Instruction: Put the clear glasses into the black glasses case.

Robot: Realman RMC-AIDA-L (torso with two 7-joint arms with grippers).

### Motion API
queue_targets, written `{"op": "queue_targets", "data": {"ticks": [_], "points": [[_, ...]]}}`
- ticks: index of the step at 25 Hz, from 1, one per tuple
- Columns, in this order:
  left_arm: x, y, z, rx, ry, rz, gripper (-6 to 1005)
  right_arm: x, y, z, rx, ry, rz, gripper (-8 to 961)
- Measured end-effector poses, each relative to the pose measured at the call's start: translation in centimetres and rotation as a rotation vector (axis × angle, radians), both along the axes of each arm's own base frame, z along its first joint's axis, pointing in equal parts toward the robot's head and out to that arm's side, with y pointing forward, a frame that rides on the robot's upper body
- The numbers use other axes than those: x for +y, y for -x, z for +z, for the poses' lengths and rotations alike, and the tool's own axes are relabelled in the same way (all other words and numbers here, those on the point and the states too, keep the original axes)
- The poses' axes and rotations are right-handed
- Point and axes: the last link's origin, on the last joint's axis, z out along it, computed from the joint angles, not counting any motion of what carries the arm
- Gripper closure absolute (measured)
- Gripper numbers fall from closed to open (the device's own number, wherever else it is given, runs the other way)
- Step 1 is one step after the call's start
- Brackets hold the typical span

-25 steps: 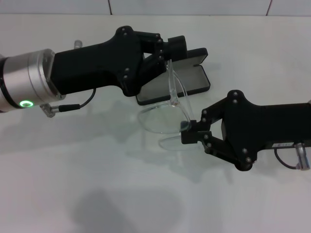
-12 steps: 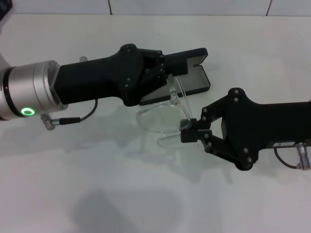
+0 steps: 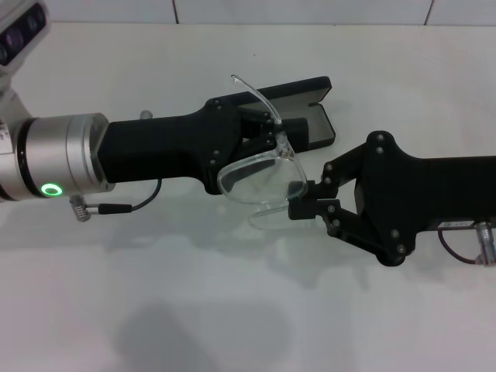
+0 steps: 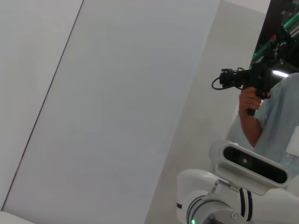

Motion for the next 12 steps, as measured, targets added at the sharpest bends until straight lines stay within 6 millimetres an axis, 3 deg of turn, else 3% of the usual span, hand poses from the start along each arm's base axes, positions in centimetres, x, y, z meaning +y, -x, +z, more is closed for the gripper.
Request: {"op": "queue_targets", "data": {"ticks": [12], "points": [[0.11, -0.50, 0.22, -0.002, 0.013, -0.004, 962, 0.30, -0.13, 0.47, 0.039, -0.020, -0.025, 892]]}}
